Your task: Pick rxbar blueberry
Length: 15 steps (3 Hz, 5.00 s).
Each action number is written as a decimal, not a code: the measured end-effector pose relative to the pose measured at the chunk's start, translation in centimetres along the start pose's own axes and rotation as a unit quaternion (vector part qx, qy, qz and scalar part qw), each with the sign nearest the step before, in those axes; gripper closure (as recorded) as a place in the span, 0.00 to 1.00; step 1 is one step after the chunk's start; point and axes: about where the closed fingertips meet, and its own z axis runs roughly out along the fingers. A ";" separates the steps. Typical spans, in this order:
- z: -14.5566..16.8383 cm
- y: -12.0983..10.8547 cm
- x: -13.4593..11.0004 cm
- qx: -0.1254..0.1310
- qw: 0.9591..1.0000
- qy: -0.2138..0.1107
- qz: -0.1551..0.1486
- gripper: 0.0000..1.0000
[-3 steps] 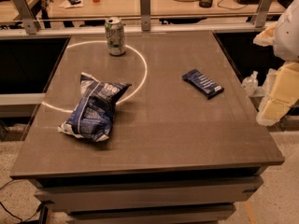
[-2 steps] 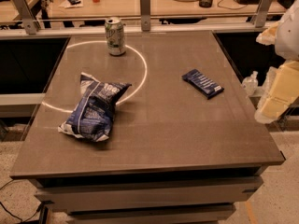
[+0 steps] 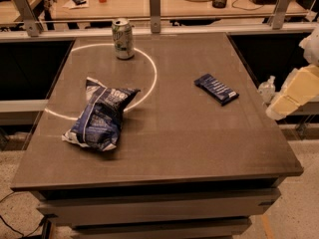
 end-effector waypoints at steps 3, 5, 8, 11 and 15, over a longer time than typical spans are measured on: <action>5.5 -7.0 3.3 0.076 0.976 -0.103 0.176 0.00; 9.1 -9.4 1.1 0.057 0.975 -0.135 0.166 0.00; 10.7 -8.2 -3.0 0.043 0.976 -0.153 0.147 0.00; 14.8 -6.5 -6.1 0.033 0.976 -0.136 0.167 0.00; 18.2 -3.2 -7.6 0.007 0.978 -0.112 0.178 0.00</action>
Offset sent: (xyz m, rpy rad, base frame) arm 0.0585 -0.0690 -0.0374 0.1931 -0.2379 -0.4088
